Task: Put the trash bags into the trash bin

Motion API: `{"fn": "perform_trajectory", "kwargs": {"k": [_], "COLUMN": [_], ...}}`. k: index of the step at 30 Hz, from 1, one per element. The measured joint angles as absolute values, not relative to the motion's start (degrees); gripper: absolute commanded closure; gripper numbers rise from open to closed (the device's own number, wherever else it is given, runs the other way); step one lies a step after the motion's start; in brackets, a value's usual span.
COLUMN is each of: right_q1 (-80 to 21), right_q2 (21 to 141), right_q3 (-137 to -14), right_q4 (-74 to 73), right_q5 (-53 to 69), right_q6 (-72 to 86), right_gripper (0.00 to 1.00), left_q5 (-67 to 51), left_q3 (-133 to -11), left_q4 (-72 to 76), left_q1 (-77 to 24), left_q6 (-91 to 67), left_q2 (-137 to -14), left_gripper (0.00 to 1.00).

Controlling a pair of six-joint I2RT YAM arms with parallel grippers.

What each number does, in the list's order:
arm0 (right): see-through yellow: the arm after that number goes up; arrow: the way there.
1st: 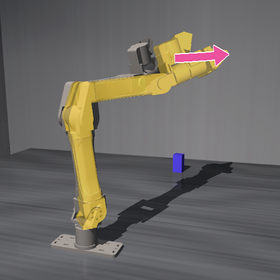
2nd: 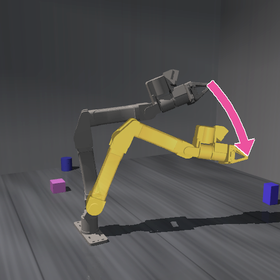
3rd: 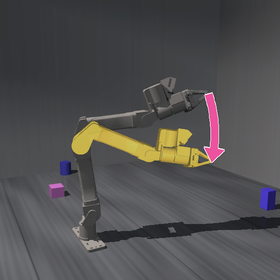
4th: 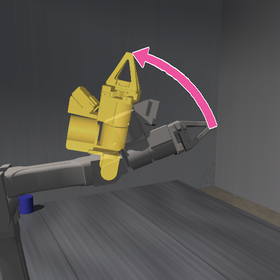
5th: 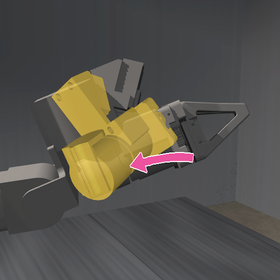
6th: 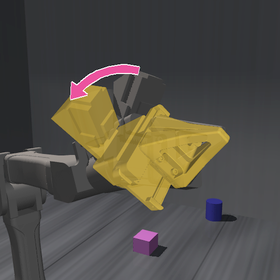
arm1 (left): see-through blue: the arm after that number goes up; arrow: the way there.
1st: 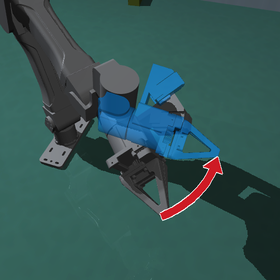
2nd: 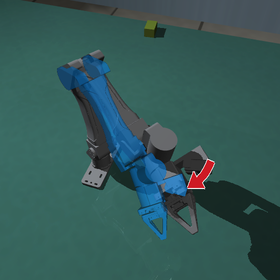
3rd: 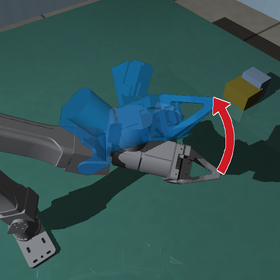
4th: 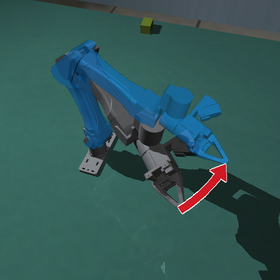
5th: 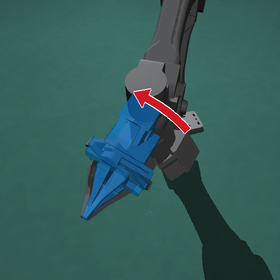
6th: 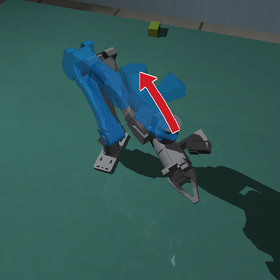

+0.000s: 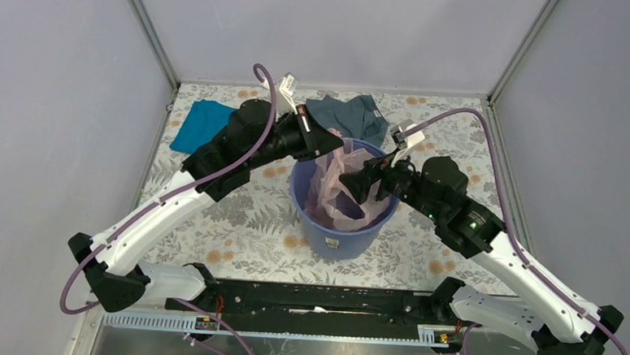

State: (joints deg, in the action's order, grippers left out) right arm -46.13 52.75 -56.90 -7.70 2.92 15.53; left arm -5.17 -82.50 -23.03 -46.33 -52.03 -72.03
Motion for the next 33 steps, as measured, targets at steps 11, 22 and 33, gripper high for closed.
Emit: {"fn": "perform_trajectory", "kwargs": {"k": [11,22,33], "right_q1": [-46.1,-46.1,-46.2], "right_q2": [49.6,54.8,67.1], "right_q3": [-63.6,-70.4,-70.7], "right_q4": [-16.9,-20.1,-25.3], "right_q5": [1.2,6.7,13.4], "right_q6": [18.7,24.8,26.0], "right_gripper": [0.07,0.29,0.44], "left_q5": [-16.7,-19.2,-23.8], "left_q3": [-74.9,-67.9,-67.9], "left_q4": [-15.6,-8.8,-7.8], "left_q1": [-45.3,-45.3,-45.3], "left_q6": [-43.5,-40.5,-38.3], "left_q2": [-61.8,-56.8,-58.4], "left_gripper": [1.0,1.0,1.0]}}
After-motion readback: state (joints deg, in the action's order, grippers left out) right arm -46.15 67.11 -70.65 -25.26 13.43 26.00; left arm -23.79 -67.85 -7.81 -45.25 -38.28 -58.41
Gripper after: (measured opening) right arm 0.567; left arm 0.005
